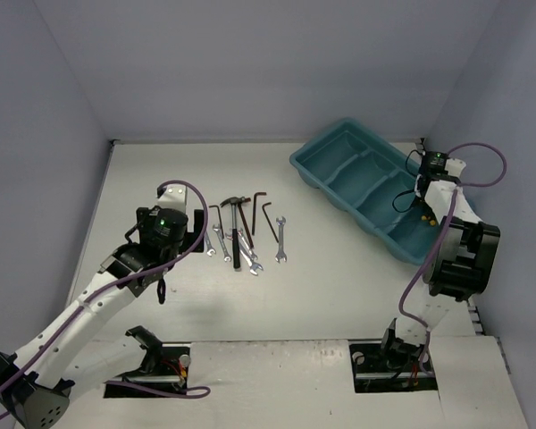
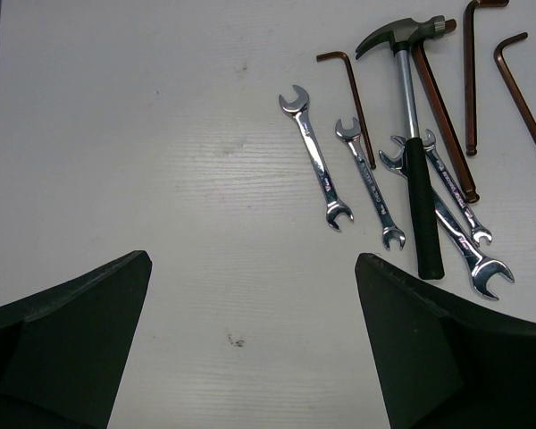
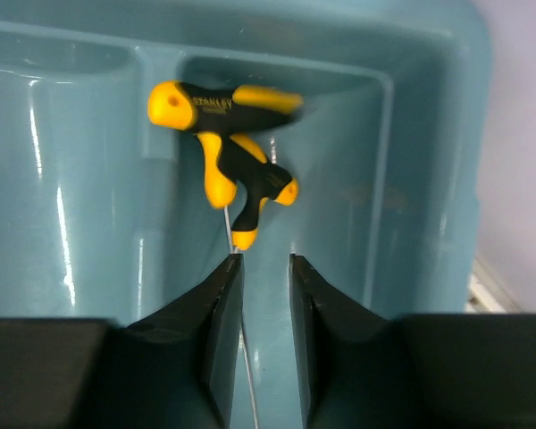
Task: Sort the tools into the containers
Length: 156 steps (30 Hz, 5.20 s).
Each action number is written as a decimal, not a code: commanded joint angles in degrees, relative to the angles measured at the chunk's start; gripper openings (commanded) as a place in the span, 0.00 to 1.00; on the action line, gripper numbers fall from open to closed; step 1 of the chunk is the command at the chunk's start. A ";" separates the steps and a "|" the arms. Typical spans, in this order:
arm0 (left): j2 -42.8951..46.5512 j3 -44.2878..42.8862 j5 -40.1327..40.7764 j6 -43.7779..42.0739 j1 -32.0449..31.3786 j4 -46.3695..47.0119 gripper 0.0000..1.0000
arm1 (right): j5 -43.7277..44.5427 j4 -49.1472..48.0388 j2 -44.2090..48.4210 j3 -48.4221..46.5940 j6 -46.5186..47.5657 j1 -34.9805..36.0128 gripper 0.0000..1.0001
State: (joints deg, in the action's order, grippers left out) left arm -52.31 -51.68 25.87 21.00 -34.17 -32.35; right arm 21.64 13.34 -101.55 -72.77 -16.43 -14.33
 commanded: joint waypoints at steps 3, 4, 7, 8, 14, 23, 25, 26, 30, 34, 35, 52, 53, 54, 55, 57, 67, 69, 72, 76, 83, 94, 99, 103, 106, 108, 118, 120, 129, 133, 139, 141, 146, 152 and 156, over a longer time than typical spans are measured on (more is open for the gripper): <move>0.20 -1.38 0.94 -1.39 0.24 3.18 0.96 | -2.06 -1.48 2.67 -2.38 -1.49 0.07 0.36; 0.27 -1.85 0.94 -1.47 0.17 2.95 0.96 | -2.42 -1.48 4.39 -2.37 -1.36 0.76 0.38; 0.83 -2.95 1.03 -1.67 0.25 2.44 0.96 | -3.68 -1.47 8.28 -2.75 0.22 3.59 0.43; 1.02 -3.52 1.03 -1.73 0.25 2.12 0.96 | -4.24 -1.41 10.05 -3.00 0.85 5.29 0.45; 0.86 -5.44 0.20 -1.19 0.34 -0.04 0.96 | -10.12 -1.41 18.08 -3.37 1.69 18.40 0.52; -1.74 -5.32 -3.16 4.98 0.86 -2.67 0.96 | -10.23 -1.79 14.81 -2.60 -6.03 43.10 0.51; -3.62 -5.90 -4.85 6.17 0.94 -2.59 0.95 | -9.78 -2.42 13.22 -2.14 -8.36 45.02 0.50; -4.71 -6.36 -5.68 6.63 1.01 -2.56 0.95 | -9.78 -2.84 12.75 -1.71 -9.35 45.65 0.50; -12.37 -10.63 -8.99 8.88 1.04 -1.57 0.87 | -9.87 -4.46 12.96 0.44 -10.99 47.46 0.50; -22.58 -16.51 -11.12 9.87 1.15 1.38 0.75 | -10.52 -4.57 16.43 4.40 -11.37 47.90 0.50; -24.85 -17.82 -11.82 9.92 1.20 2.19 0.74 | -10.62 -4.62 17.63 5.50 -11.42 47.90 0.50; -58.41 -38.58 -21.29 10.65 9.30 4.14 0.49 | -14.96 -4.11 39.93 20.38 -12.31 47.90 0.51; -59.20 -38.93 -21.51 10.52 9.39 4.18 0.48 | -15.13 -4.03 40.46 20.65 -12.40 47.90 0.51; -59.99 -39.28 -21.73 10.38 9.47 4.23 0.47 | -15.31 -3.94 40.98 20.91 -12.49 47.90 0.51; -60.44 -39.55 -22.00 10.38 9.56 4.23 0.45 | -15.40 -3.85 41.25 21.09 -12.58 47.90 0.51; -61.49 -39.98 -22.92 10.38 9.52 4.27 0.41 | -15.53 -3.72 41.56 21.70 -12.54 47.86 0.51; -67.01 -42.61 -22.98 7.67 9.56 6.15 0.35 | -15.84 -3.24 41.78 22.23 -11.96 47.99 0.52; -67.81 -43.22 -22.97 7.31 9.65 6.42 0.34 | -16.01 -3.15 41.70 22.32 -11.96 47.90 0.52; -69.45 -44.09 -23.09 6.66 9.98 7.16 0.33 | -16.19 -2.94 41.92 22.32 -12.17 47.90 0.52; -70.56 -44.54 -23.49 6.43 10.74 8.78 0.29 | -15.93 -2.62 42.34 22.53 -12.31 47.90 0.52; -70.30 -44.01 -25.86 4.53 11.67 12.96 0.02 | -16.09 -2.62 41.39 21.77 -12.06 47.94 0.52; -53.44 -39.73 -30.05 8.53 10.97 15.56 0.00 | -20.38 -2.79 35.73 12.85 -11.96 49.74 0.54; -45.43 -39.55 -33.13 12.92 8.94 16.91 0.00 | -21.17 -4.35 32.13 7.08 -12.78 52.44 0.67; -40.05 -39.46 -36.06 16.73 7.27 18.81 0.00 | -21.13 -6.72 29.42 3.35 -12.31 54.20 0.70; -36.56 -39.29 -36.85 19.51 6.09 19.83 0.00 | -21.20 -7.96 27.74 1.07 -10.57 55.45 0.71; -34.75 -39.37 -37.54 21.14 5.27 20.48 0.00 | -21.12 -9.10 26.52 0.29 -9.36 56.06 0.71; -29.19 -37.43 -38.04 24.80 1.73 23.58 0.00 | -23.71 -14.79 22.40 -3.09 -6.68 58.14 0.72; -28.22 -36.69 -37.86 24.88 1.38 24.33 0.00 | -23.86 -15.08 21.49 -4.09 -6.46 58.15 0.71; -25.82 -33.57 -37.34 23.91 -0.24 27.48 0.00 | -24.02 -17.30 18.98 -5.89 -6.38 58.23 0.60; -25.03 -32.49 -36.16 22.53 -1.17 28.66 0.00 | -24.54 -18.06 18.42 -6.34 -6.60 58.27 0.42; -24.44 -30.82 -36.71 22.10 -1.83 30.92 0.00 | -23.95 -18.85 18.56 -6.32 -6.01 58.27 0.01; -24.33 -30.76 -36.65 21.71 -1.95 30.98 0.00 | -23.51 -18.93 18.75 -6.02 -6.02 58.22 0.00; -23.18 -29.93 -34.98 20.27 -2.21 28.85 0.30 | -21.91 -19.41 20.66 -4.78 -5.09 58.11 0.00; -20.86 -28.15 -31.06 18.02 -2.21 25.36 0.73 | -16.61 -19.29 22.66 -4.10 -4.38 57.35 0.00; -18.93 -26.89 -28.34 16.54 -2.21 23.26 0.80 | -14.58 -19.23 23.72 -3.07 -5.02 55.71 0.00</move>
State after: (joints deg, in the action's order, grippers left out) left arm -74.63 -78.41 -5.31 40.00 -35.99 -9.72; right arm 2.63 0.63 -82.02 -75.73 -21.57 43.03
